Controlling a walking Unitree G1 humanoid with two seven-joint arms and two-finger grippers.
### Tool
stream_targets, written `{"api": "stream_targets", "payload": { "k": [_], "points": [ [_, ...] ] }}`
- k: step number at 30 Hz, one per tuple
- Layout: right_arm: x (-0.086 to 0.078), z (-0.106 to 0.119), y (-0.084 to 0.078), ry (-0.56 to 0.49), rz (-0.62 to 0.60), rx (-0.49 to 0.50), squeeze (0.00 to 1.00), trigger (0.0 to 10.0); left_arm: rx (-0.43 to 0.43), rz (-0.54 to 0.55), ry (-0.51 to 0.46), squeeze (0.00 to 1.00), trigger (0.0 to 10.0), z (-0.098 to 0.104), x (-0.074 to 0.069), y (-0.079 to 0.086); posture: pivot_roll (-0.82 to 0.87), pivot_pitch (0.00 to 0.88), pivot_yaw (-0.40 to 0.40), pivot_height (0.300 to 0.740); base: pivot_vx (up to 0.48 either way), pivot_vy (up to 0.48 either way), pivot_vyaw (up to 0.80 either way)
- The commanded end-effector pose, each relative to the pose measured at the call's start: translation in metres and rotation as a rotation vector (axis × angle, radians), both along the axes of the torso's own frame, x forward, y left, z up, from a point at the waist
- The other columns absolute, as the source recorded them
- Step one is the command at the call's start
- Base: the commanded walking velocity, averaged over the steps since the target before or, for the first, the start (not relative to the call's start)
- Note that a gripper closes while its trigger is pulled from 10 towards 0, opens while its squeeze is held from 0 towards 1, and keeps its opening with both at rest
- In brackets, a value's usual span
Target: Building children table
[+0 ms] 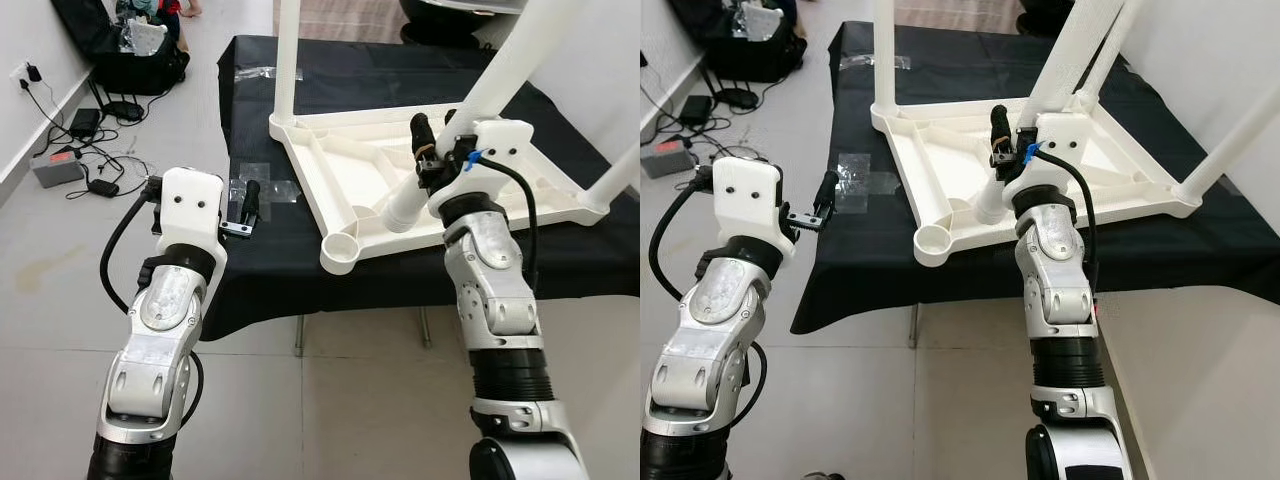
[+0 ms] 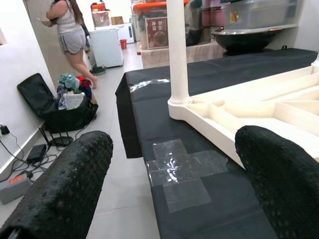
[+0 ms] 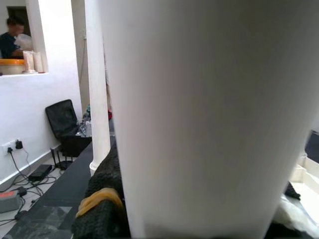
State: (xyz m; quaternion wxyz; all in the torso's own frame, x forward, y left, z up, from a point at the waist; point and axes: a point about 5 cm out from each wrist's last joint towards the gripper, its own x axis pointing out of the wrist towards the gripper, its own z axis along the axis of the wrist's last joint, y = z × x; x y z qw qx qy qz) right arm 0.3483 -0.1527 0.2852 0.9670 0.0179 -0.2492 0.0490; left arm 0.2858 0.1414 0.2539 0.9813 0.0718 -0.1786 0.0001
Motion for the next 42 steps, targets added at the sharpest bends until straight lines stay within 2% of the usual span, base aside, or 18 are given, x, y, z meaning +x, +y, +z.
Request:
{"api": "stream_targets", "payload": {
  "k": [1, 8, 15, 39, 42],
  "points": [
    [-0.003, 0.009, -0.001, -0.032, -0.005, 0.006, 0.0, 10.0, 0.002, -0.011, -0.004, 0.0, 10.0, 0.0, 0.0, -0.001, 0.1, 0.115, -0.099, 0.74, 0.285, 0.0, 0.0],
    [-0.007, 0.009, -0.001, -0.029, -0.009, 0.01, 0.0, 10.0, 0.003, -0.012, -0.006, 0.0, 10.0, -0.001, 0.0, -0.001, 0.1, 0.105, -0.095, 0.74, 0.294, 0.0, 0.0],
    [-0.003, 0.009, -0.002, -0.034, -0.014, 0.011, 0.0, 10.0, 0.002, -0.014, -0.01, 0.0, 10.0, -0.003, 0.004, -0.001, 0.1, 0.087, -0.095, 0.74, 0.314, 0.0, 0.0],
    [-0.007, 0.019, -0.004, -0.059, -0.015, 0.011, 0.0, 10.0, -0.011, -0.017, -0.027, 0.0, 10.0, -0.002, 0.003, -0.002, 0.09, 0.049, -0.103, 0.74, 0.319, 0.0, 0.0],
    [-0.006, 0.02, -0.004, -0.057, 0.009, 0.012, 0.0, 10.0, -0.031, -0.011, -0.015, 0.0, 10.0, -0.004, 0.002, -0.002, 0.09, 0.048, -0.105, 0.74, 0.0, 0.0, 0.0]
  ]
}}
